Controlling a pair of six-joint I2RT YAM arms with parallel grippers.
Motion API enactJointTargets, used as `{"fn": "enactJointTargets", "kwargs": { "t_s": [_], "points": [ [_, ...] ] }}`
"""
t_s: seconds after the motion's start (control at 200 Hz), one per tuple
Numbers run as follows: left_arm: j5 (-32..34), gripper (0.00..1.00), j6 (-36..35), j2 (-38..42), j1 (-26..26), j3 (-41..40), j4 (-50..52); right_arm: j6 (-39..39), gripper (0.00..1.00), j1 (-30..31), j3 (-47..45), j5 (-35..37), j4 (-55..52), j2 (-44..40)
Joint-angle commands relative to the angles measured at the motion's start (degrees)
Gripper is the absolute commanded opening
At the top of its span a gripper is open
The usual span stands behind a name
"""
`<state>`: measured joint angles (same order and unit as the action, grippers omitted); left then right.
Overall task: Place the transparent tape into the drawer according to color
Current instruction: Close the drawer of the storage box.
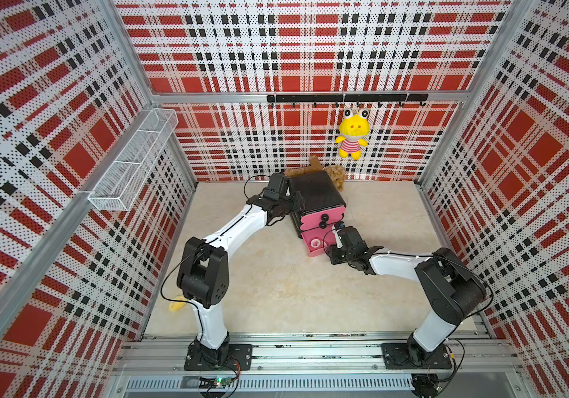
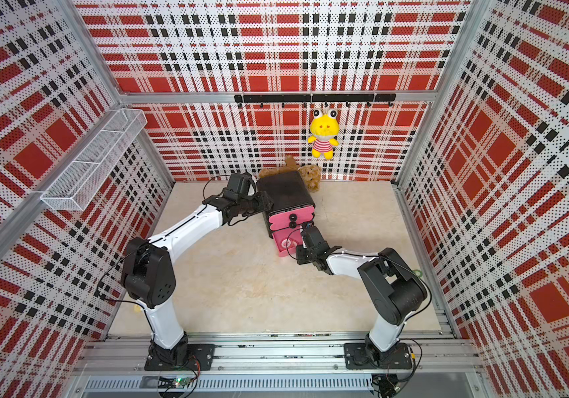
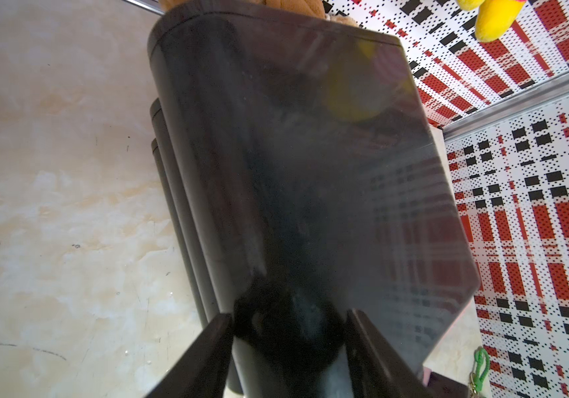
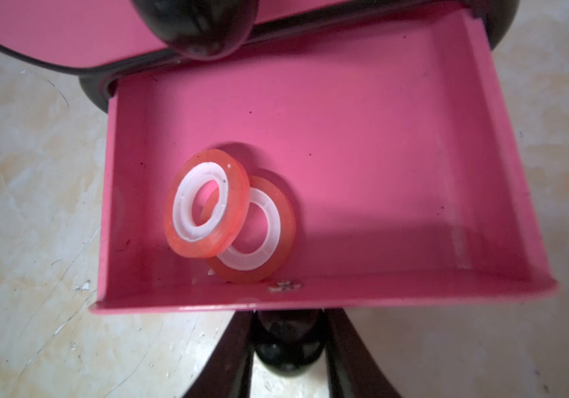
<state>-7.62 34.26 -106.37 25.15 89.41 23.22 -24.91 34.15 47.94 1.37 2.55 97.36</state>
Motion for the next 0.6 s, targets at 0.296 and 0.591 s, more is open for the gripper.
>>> {"fn": "enactJointTargets", "kwargs": {
  "t_s": [0.296,0.591],
  "points": [
    [-1.19,0.59,-0.86,-0.96,0.06,-0.07,-0.02,-0.58,0.36,0.92,2.32,-0.46,4.23,-2.0],
    [-1.26,0.59,-1.13,-0.89,0.15,-0.09,0.16,-0.93,0.42,0.98,3.01,-0.98,5.98,-1.77]
  ]
}}
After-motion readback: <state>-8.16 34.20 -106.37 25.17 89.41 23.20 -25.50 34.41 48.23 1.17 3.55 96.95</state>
